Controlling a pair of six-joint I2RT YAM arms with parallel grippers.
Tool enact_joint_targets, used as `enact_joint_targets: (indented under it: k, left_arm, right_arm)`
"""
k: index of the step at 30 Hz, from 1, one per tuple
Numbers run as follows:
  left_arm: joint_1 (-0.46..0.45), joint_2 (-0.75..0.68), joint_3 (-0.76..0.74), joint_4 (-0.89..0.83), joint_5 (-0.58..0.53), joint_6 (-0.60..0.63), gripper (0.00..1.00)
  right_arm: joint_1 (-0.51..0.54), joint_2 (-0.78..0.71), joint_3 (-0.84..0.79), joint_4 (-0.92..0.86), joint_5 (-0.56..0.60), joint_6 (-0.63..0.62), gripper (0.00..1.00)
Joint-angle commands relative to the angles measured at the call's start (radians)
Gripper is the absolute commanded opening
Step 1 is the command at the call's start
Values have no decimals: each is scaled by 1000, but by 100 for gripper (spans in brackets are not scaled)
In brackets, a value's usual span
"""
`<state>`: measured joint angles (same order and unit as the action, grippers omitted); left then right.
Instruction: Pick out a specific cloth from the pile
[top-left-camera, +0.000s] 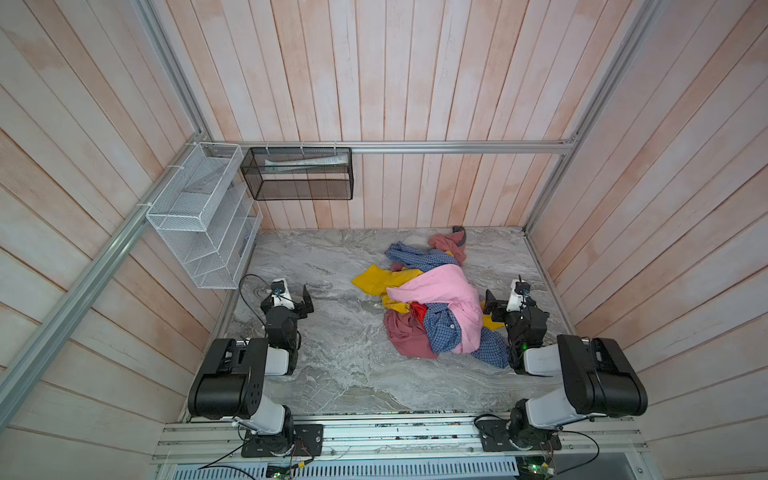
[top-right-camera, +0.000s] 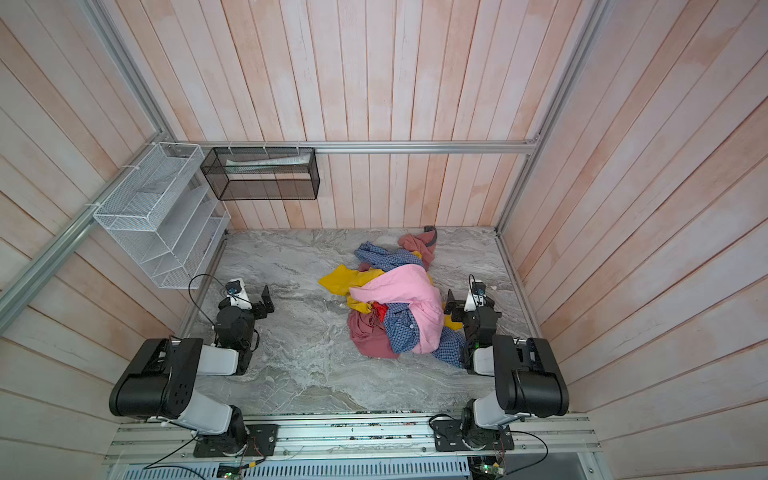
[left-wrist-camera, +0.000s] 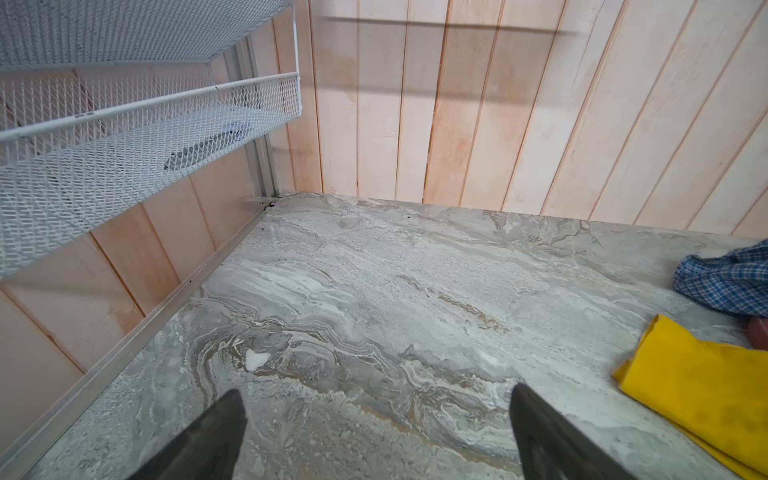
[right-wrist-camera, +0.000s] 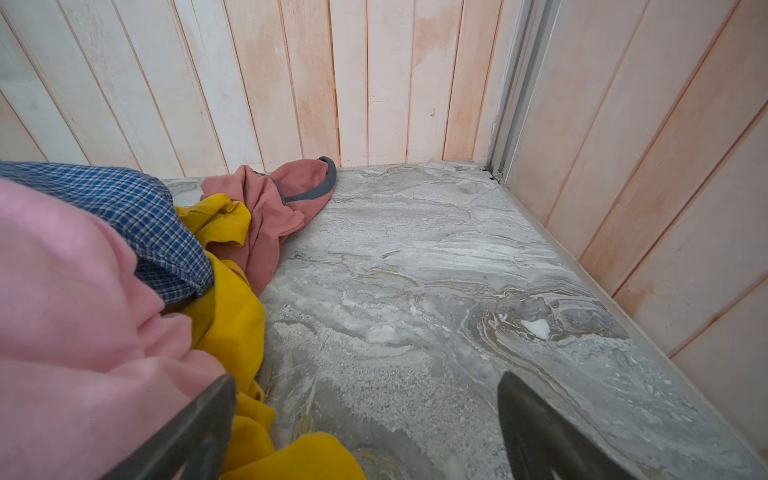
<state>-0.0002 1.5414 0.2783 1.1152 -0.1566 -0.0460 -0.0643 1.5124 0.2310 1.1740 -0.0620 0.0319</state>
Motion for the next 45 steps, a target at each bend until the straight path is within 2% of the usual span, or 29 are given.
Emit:
enact_joint_targets:
  k: [1, 39, 40, 42, 43, 45]
  left_arm:
    - [-1, -1, 0, 11, 8, -1, 100]
    - [-1, -5, -1, 18, -6, -5, 100]
    - [-2, -21, 8, 0, -32, -12, 100]
    - [-3, -70, 36, -99, -38, -15, 100]
    - [-6, -101, 69, -184, -75, -22, 100]
    - [-6, -175, 188, -510, -168, -162, 100]
  right_arm:
    - [-6, 3, 21, 9, -10, -6, 98]
    - [-6, 3, 20, 9, -9, -5, 98]
    - [-6, 3, 21, 11, -7, -4, 98]
    - [-8, -7, 24, 31, 67, 37, 96]
    - [-14, -43, 44, -40, 92, 57, 96]
    - [-40, -107, 131, -286, 88, 123, 96]
